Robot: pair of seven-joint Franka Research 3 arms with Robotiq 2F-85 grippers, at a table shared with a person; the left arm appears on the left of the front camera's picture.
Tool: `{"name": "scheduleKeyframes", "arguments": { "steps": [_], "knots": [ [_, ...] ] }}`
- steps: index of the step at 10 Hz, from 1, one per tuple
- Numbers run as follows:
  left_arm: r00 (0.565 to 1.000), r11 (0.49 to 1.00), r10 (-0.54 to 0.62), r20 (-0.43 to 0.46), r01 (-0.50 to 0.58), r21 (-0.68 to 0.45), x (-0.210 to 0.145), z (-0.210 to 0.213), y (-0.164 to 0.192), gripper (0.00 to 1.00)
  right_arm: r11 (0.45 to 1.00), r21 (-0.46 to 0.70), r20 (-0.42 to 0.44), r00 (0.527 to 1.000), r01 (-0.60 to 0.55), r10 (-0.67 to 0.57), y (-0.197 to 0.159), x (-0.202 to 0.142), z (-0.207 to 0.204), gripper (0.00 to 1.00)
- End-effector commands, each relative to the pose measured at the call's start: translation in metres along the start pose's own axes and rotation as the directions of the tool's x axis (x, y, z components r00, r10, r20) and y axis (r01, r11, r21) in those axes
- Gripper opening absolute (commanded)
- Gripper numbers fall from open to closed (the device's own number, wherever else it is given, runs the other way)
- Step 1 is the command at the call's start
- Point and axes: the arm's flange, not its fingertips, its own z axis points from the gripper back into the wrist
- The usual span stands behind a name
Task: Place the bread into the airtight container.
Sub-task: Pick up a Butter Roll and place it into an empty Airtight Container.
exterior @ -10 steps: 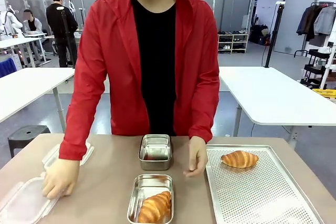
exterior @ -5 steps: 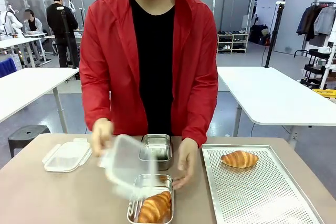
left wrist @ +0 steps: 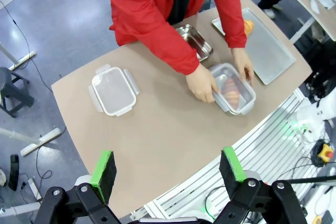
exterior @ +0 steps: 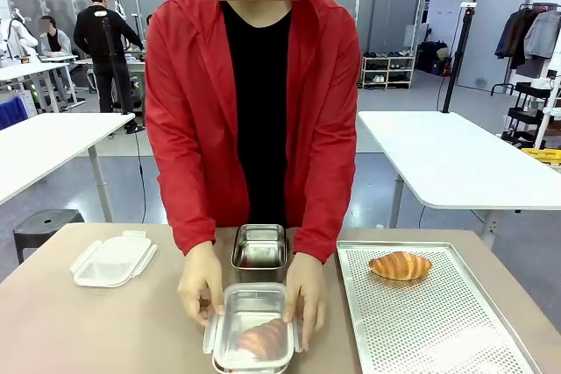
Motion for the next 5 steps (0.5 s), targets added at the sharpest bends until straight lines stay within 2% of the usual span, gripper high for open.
{"name": "scheduleKeyframes", "arguments": {
  "steps": [1, 5],
  "knots": [
    [1.000, 1.000, -0.016, -0.007, 0.016, 0.003, 0.0018, 0.0015, 0.0003, 1.00, 1.000, 0.006, 0.003, 1.000, -0.006, 0.006, 0.0001, -0.0019, 0.0003, 1.00],
    [1.000, 1.000, -0.016, -0.007, 0.016, 0.003, 0.0018, 0.0015, 0.0003, 1.00, 1.000, 0.006, 0.003, 1.000, -0.006, 0.006, 0.0001, -0.0019, 0.0003, 1.00]
  ]
}}
